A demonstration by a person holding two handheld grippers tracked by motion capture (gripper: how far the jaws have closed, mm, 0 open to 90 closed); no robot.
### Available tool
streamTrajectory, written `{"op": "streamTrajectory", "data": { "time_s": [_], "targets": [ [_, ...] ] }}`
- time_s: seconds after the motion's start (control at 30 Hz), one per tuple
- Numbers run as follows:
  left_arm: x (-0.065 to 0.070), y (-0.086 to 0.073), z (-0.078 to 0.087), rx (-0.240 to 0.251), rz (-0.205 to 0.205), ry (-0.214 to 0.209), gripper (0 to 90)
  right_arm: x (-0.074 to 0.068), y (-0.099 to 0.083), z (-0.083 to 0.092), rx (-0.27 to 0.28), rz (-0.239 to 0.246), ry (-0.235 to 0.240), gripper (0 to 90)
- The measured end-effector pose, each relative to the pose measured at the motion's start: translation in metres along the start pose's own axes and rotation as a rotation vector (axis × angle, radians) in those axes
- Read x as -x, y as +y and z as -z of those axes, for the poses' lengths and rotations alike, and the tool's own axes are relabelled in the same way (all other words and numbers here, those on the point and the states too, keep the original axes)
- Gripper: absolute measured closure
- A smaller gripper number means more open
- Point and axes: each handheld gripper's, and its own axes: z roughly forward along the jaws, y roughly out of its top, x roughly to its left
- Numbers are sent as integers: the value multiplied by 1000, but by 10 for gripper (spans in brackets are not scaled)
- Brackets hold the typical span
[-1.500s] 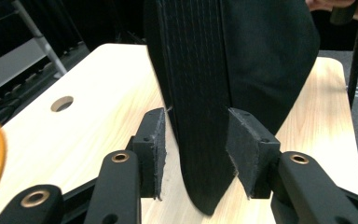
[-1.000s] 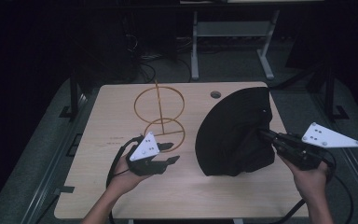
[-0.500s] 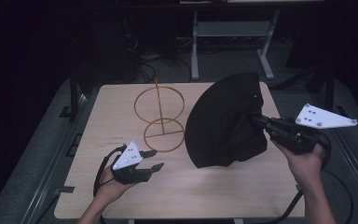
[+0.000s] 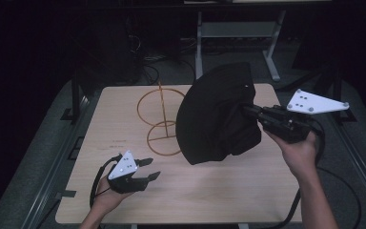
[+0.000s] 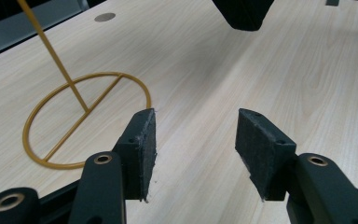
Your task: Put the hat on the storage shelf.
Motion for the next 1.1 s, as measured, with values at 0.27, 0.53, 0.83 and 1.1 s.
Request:
{"op": "streamTrajectory", "data": {
  "time_s": [0.27, 0.53, 0.83, 1.1],
  "targets": [
    [-2, -6, 0, -9, 21, 9, 447, 1, 12, -14, 8, -2, 20, 878],
    [-3, -10, -5, -17, 26, -1, 446, 2, 30, -32, 4, 3, 35, 878],
    [-3, -12, -7, -22, 22, -6, 435, 2, 49, -54, -8, 8, 57, 877],
    [-3, -13, -6, -29, 16, 1, 427, 2, 66, -76, -30, 10, 80, 877]
  ]
}}
